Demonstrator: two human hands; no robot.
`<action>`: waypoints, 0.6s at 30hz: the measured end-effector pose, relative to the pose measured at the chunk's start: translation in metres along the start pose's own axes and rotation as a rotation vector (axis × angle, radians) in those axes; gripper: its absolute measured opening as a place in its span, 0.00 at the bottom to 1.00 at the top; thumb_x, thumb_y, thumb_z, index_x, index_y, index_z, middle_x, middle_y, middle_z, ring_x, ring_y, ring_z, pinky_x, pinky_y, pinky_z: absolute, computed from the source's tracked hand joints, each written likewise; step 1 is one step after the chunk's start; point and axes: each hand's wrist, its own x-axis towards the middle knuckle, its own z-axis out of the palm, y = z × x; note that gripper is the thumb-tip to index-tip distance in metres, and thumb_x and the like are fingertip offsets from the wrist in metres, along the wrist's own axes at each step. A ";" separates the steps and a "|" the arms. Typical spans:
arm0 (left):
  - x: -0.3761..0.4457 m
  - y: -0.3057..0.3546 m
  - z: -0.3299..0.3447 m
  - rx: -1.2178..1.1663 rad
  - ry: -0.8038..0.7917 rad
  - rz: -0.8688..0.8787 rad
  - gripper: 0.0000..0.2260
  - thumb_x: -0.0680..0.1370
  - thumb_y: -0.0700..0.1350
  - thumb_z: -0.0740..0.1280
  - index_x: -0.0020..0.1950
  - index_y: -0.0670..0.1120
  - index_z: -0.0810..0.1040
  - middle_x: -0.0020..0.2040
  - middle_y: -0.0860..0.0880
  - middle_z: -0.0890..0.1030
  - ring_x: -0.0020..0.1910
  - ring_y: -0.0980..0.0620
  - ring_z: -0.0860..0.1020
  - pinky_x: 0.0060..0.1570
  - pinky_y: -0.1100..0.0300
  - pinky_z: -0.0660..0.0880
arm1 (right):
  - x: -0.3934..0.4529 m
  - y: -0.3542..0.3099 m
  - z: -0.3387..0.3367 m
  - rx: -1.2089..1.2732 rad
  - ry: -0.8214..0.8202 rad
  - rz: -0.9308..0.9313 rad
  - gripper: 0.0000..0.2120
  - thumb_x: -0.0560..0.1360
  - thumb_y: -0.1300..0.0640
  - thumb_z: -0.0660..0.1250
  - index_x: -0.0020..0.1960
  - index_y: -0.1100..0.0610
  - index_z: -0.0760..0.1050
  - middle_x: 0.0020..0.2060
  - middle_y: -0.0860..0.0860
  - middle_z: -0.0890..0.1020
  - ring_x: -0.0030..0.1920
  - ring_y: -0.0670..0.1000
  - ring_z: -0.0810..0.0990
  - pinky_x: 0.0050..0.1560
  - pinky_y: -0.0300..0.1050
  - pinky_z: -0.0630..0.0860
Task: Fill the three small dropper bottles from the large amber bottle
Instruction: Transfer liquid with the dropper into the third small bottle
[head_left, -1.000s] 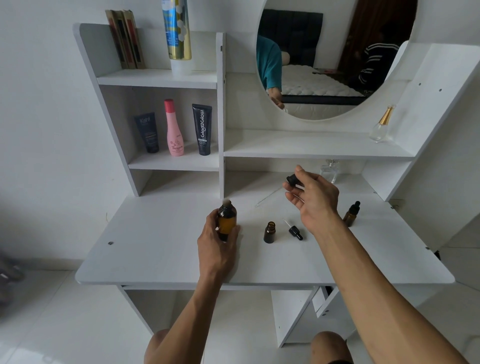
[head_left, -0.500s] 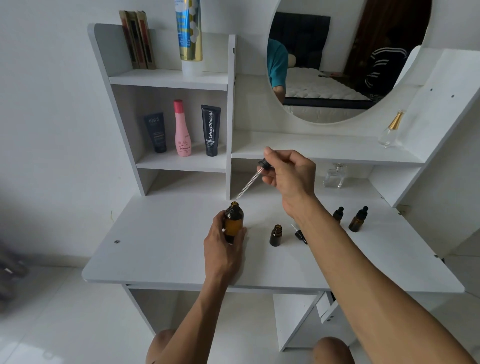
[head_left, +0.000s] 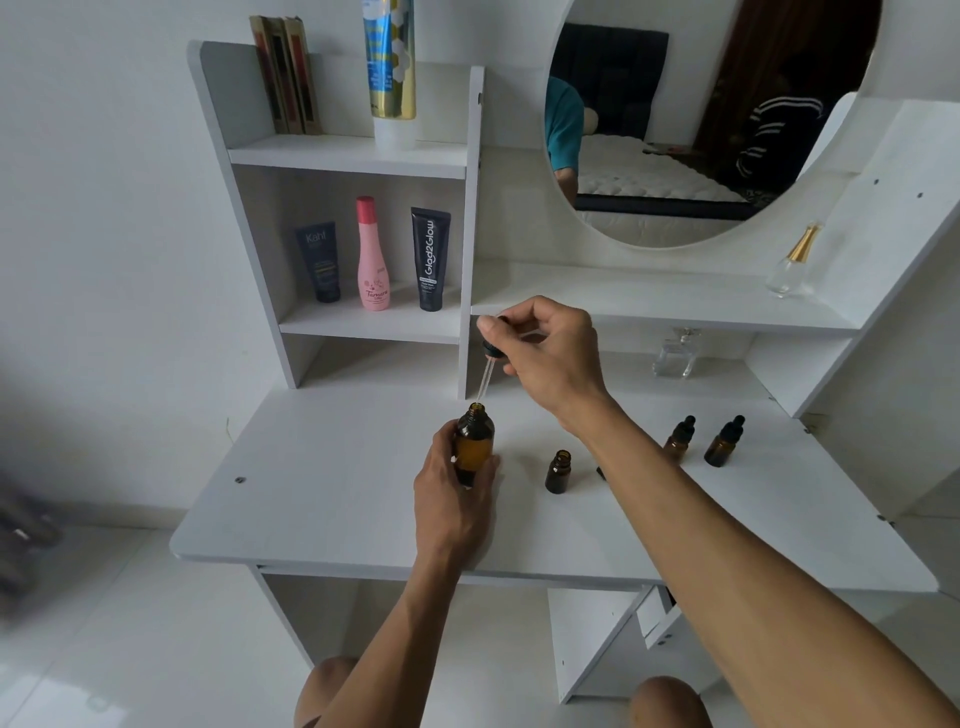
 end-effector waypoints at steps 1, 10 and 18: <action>0.000 0.000 0.000 -0.001 -0.001 0.001 0.22 0.76 0.51 0.73 0.67 0.59 0.69 0.52 0.60 0.79 0.42 0.60 0.80 0.37 0.72 0.73 | -0.001 0.000 0.001 -0.018 -0.021 -0.005 0.09 0.73 0.53 0.77 0.44 0.59 0.83 0.35 0.47 0.85 0.37 0.45 0.86 0.43 0.48 0.84; 0.002 -0.004 0.001 -0.006 -0.007 0.011 0.21 0.76 0.50 0.72 0.66 0.60 0.69 0.53 0.60 0.80 0.45 0.57 0.81 0.45 0.64 0.77 | -0.010 0.025 0.007 -0.156 -0.210 -0.032 0.07 0.73 0.55 0.77 0.45 0.58 0.84 0.38 0.49 0.87 0.39 0.44 0.85 0.43 0.37 0.81; 0.003 -0.005 0.002 -0.034 -0.017 0.010 0.23 0.78 0.50 0.71 0.71 0.57 0.69 0.57 0.57 0.81 0.49 0.55 0.82 0.50 0.64 0.79 | -0.017 0.045 0.011 -0.270 -0.251 -0.023 0.08 0.72 0.52 0.78 0.48 0.55 0.85 0.41 0.47 0.86 0.41 0.45 0.84 0.44 0.36 0.80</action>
